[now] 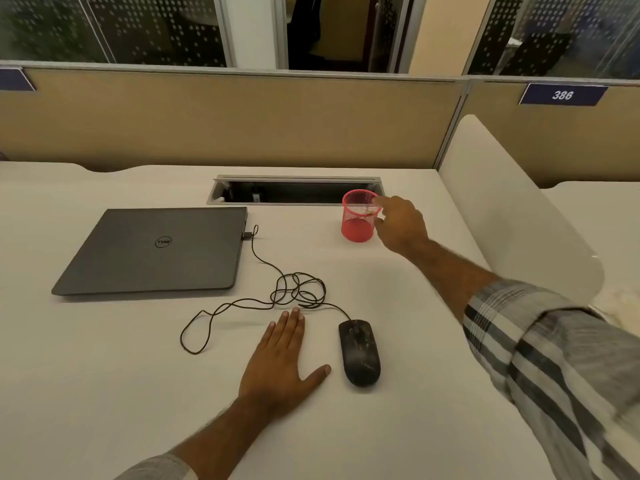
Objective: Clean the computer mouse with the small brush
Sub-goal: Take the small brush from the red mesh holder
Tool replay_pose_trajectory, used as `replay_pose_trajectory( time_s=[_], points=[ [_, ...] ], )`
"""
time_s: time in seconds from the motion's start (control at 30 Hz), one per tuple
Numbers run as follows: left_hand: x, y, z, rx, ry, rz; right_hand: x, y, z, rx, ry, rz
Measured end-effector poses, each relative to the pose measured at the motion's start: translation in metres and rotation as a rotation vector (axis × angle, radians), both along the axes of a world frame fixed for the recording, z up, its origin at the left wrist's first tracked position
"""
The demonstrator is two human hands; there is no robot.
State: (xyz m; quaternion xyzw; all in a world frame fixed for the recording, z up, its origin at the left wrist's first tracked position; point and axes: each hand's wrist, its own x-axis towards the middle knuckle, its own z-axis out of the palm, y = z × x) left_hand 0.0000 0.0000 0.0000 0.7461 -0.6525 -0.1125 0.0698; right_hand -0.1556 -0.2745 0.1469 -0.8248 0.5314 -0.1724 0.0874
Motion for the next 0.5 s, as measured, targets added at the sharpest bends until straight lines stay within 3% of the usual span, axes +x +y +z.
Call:
replay_pose_trajectory(
  time_s=[0.13,0.5],
  points=[
    [0.0,0.0,0.0,-0.018,-0.001,0.005,0.01,-0.01,0.005,0.104,0.095,0.003],
    [0.0,0.0,-0.001,-0.02,0.026,0.001,0.019,-0.03,-0.006,0.116,0.048,-0.051]
  ],
)
